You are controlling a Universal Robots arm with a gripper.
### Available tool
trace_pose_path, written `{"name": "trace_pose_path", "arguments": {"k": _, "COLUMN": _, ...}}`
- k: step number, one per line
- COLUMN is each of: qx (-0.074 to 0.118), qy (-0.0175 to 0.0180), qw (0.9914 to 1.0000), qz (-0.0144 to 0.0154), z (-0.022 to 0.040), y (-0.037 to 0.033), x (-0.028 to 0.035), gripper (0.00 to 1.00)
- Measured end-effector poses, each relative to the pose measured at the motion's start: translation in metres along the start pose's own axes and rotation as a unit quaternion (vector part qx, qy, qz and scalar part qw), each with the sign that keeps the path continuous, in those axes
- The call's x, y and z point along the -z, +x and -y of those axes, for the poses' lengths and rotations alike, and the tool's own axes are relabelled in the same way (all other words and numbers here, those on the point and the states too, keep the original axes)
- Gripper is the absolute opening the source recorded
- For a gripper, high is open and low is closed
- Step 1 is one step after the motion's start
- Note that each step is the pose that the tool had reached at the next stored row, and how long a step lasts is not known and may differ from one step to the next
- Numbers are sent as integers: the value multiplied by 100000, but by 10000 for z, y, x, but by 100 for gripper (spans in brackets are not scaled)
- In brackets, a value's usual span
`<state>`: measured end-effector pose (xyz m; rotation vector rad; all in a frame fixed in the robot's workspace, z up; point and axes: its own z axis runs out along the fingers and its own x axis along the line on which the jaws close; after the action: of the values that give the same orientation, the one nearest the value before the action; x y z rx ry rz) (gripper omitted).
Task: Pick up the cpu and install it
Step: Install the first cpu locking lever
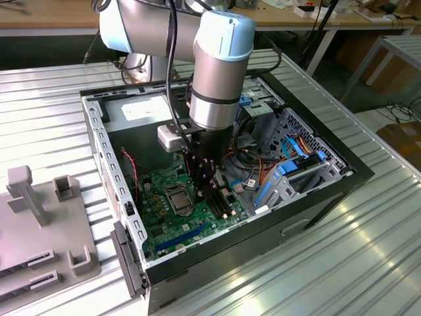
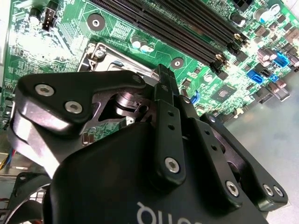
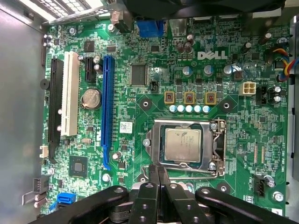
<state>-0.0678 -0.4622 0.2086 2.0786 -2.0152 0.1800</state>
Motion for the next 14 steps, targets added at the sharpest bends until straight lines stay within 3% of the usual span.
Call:
{"name": "trace_pose_path", "arguments": {"k": 5, "qx": 132, "qy": 131, "qw": 100000, "qz": -20, "z": 6, "y": 0, "x": -2, "gripper": 13}}
{"name": "trace_pose_path", "arguments": {"k": 14, "qx": 407, "qy": 876, "qw": 99995, "qz": -73, "z": 9, "y": -8, "x": -37, "gripper": 13}}
